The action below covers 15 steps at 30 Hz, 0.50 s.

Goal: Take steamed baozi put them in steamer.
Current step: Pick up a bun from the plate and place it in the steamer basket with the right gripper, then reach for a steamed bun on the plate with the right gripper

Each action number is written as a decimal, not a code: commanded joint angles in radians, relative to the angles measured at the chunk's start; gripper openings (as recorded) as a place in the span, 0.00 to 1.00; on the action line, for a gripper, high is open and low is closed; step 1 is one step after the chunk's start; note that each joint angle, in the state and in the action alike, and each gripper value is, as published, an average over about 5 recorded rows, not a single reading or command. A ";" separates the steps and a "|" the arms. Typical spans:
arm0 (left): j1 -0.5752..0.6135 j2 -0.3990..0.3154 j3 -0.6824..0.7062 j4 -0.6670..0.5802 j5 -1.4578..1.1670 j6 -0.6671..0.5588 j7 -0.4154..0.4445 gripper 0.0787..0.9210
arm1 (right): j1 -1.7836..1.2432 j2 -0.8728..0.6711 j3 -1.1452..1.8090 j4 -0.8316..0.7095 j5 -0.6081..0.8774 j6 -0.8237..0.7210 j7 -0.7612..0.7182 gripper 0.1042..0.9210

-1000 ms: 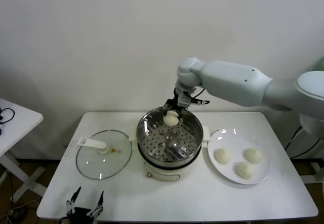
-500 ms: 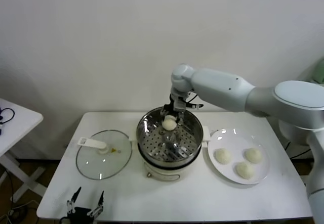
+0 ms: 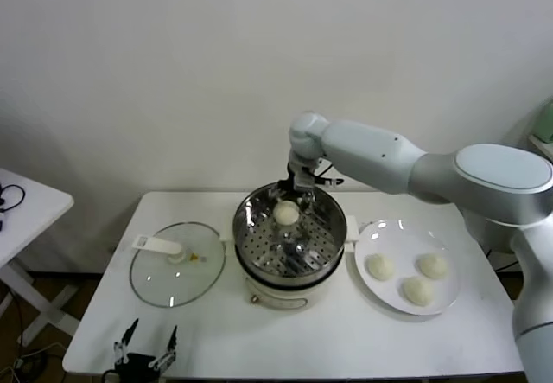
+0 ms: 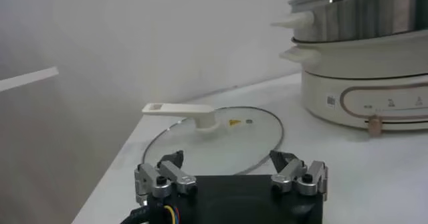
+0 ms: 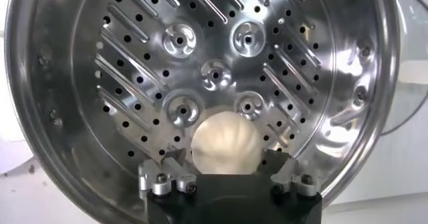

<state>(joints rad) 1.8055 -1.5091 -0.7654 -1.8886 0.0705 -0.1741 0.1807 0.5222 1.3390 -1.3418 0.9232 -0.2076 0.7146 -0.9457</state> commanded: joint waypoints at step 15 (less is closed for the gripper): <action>0.002 -0.002 0.007 -0.008 0.012 0.008 0.004 0.88 | 0.537 -0.481 -0.615 0.430 0.876 -0.627 -0.110 0.88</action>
<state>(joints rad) 1.8086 -1.5095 -0.7600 -1.8984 0.0803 -0.1672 0.1840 0.8739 1.0821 -1.7000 1.1837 0.3578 0.3842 -1.0245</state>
